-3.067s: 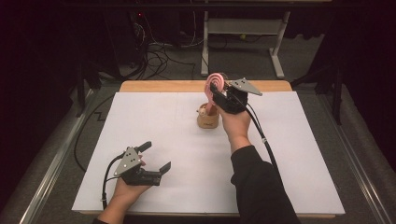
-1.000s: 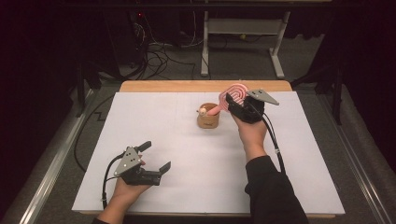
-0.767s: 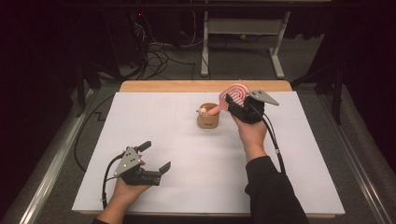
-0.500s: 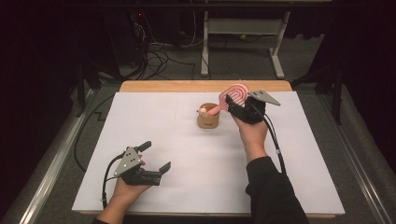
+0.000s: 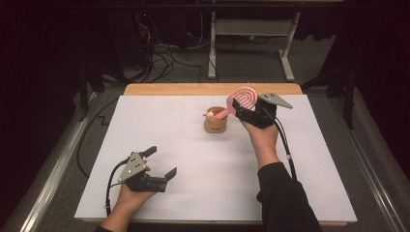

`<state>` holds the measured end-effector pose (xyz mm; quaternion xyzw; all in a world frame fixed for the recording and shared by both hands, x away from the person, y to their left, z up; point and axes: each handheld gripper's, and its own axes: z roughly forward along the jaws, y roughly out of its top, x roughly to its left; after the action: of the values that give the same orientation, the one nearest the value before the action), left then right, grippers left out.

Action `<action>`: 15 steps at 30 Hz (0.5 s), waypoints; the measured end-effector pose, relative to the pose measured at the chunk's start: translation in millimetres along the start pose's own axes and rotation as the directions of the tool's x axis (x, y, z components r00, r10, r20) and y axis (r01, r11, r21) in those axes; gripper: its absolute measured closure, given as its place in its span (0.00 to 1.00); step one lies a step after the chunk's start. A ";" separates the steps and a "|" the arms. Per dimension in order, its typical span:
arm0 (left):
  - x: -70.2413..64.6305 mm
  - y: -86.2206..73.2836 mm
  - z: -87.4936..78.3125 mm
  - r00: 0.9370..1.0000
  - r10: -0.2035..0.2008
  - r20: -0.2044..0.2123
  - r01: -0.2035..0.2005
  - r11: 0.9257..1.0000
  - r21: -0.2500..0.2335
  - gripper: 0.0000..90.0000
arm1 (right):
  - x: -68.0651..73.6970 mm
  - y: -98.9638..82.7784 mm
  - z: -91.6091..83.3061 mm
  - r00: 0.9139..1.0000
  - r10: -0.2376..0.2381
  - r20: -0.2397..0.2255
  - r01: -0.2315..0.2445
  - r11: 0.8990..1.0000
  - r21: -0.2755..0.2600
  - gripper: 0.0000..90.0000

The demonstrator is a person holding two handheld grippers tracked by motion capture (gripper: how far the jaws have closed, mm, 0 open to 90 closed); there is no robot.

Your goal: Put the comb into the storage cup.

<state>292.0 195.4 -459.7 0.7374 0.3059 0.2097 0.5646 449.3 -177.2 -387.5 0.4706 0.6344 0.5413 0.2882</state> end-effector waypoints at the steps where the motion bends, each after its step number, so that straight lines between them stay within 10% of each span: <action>1: 0.1 0.0 0.0 1.000 0.000 0.000 0.000 1.000 0.000 0.00 | -0.2 0.1 -0.4 1.000 -0.002 0.003 0.002 1.000 0.002 0.17; 15: -0.1 -0.3 0.8 1.000 -0.002 0.001 0.002 1.000 0.002 0.00 | -2.4 1.3 -3.9 1.000 -0.020 -0.008 0.020 0.999 0.032 0.00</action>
<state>292.4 194.8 -460.1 0.7375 0.3068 0.2086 0.5643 447.2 -181.0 -385.6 0.4666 0.6487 0.5300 0.2837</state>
